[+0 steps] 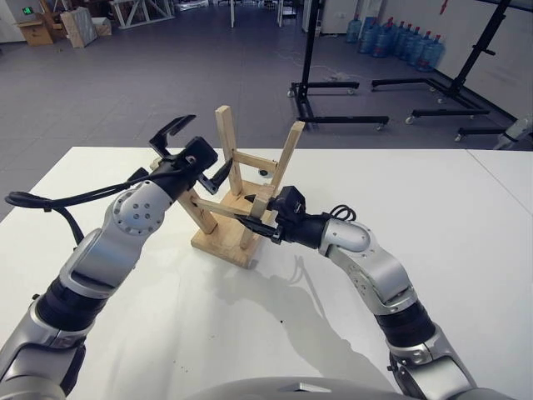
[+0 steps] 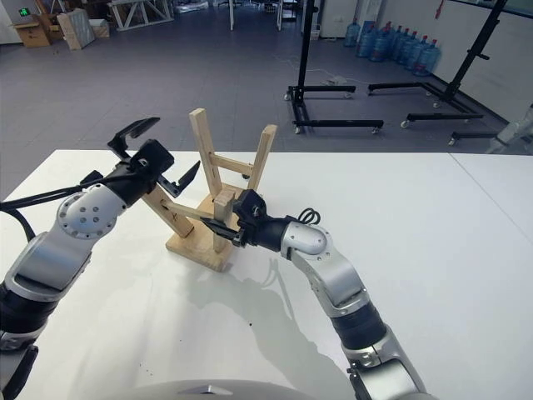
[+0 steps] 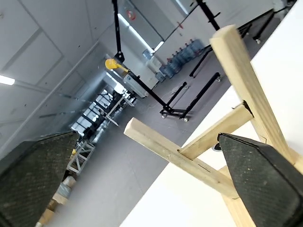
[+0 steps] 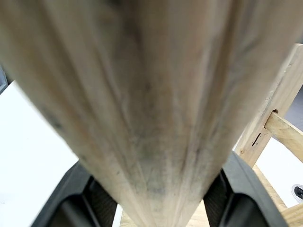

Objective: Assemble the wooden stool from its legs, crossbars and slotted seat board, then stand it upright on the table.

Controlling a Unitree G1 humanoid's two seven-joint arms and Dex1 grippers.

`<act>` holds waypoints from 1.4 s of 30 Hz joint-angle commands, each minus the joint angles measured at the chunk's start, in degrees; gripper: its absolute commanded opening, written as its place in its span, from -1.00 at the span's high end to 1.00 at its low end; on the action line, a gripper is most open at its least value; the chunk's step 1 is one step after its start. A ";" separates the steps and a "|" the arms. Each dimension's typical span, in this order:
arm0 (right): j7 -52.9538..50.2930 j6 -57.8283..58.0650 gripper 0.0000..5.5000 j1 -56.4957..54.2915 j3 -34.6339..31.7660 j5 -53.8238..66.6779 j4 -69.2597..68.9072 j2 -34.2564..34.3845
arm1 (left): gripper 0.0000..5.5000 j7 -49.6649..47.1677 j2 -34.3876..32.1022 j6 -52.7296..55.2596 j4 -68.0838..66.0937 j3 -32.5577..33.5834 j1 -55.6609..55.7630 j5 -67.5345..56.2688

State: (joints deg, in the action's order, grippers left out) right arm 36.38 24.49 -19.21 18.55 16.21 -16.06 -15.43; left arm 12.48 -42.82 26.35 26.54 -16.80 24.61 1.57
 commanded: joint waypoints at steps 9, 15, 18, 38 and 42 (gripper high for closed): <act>-1.28 1.97 0.26 -1.63 0.06 -1.35 1.01 1.10 | -0.96 3.59 2.99 -8.73 -6.32 -2.16 -7.27 11.98; -0.73 1.82 0.26 -1.56 1.50 -2.26 1.20 1.23 | -0.96 -0.49 8.12 -21.13 -25.24 -9.65 -15.03 19.37; -0.65 1.97 0.26 -1.16 1.55 -2.44 1.25 1.15 | -0.96 -0.83 9.60 -22.35 -22.87 -5.79 -13.36 18.28; 9.90 5.12 0.26 0.00 -4.04 4.00 -1.72 -8.73 | -0.96 8.96 15.40 11.94 -14.10 53.03 -2.70 -26.13; 13.60 5.64 0.26 1.23 -5.70 6.47 -2.49 -12.60 | -0.96 12.27 20.90 6.74 -15.53 47.84 -12.91 -26.78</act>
State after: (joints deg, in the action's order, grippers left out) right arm 47.87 28.58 -19.29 13.19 22.31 -18.57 -25.59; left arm 23.50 -24.81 35.21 10.74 34.42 14.69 -24.22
